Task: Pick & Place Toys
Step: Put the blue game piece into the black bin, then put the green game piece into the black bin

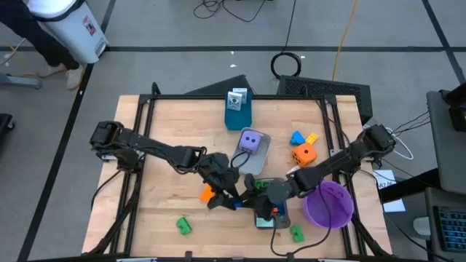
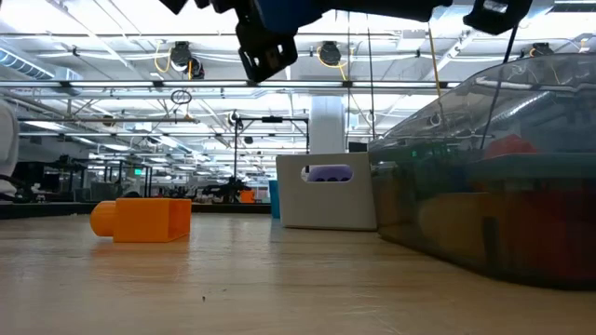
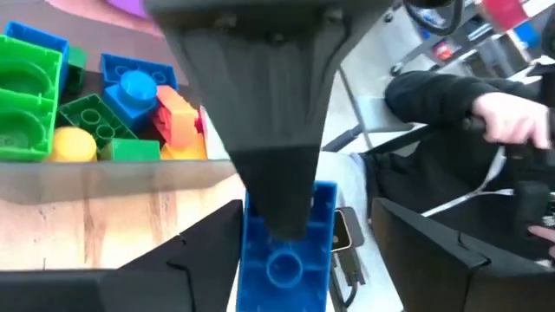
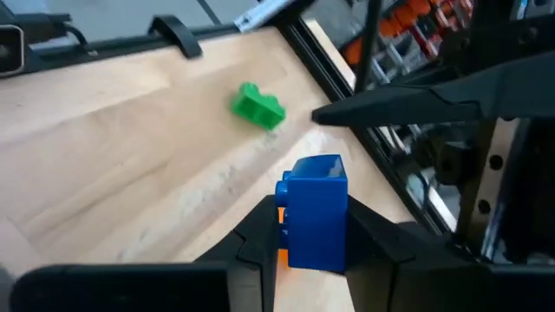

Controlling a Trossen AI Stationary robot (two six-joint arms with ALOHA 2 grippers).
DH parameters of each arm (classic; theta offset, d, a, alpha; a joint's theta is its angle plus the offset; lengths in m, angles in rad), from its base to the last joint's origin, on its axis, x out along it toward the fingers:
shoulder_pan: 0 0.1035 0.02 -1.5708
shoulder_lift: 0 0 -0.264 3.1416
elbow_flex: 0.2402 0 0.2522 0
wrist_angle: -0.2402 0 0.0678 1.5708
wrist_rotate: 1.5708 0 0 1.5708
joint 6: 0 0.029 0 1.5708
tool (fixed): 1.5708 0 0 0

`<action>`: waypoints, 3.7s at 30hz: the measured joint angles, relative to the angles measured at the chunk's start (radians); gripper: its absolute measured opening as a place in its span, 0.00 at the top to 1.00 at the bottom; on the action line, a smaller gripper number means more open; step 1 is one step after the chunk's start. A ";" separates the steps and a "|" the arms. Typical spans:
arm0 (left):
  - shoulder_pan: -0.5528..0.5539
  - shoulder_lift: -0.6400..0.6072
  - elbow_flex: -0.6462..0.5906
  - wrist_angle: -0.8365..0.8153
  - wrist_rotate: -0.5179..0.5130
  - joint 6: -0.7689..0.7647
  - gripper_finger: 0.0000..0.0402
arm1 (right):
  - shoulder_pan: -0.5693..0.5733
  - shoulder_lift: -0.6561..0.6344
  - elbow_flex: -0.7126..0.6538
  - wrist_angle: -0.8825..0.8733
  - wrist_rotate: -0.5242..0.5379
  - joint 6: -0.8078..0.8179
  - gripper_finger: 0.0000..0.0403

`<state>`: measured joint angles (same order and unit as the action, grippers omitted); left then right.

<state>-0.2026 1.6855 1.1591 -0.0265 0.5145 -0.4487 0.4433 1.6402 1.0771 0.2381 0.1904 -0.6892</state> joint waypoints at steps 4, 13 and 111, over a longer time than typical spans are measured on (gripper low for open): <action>0.029 0.000 0.000 -0.002 0.056 0.001 0.33 | 0.028 -0.061 0.000 -0.122 0.049 0.082 0.79; 0.030 0.000 -0.001 -0.005 -0.048 0.086 0.33 | 0.102 -0.196 -0.001 -0.513 0.049 0.447 0.79; -0.555 0.001 -0.001 -0.737 -0.559 0.163 0.33 | 0.115 -0.206 -0.262 0.073 0.040 0.512 0.55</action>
<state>-0.7572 1.6867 1.1584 -0.7638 -0.0448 -0.2856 0.5583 1.4345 0.8150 0.3111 0.2306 -0.1774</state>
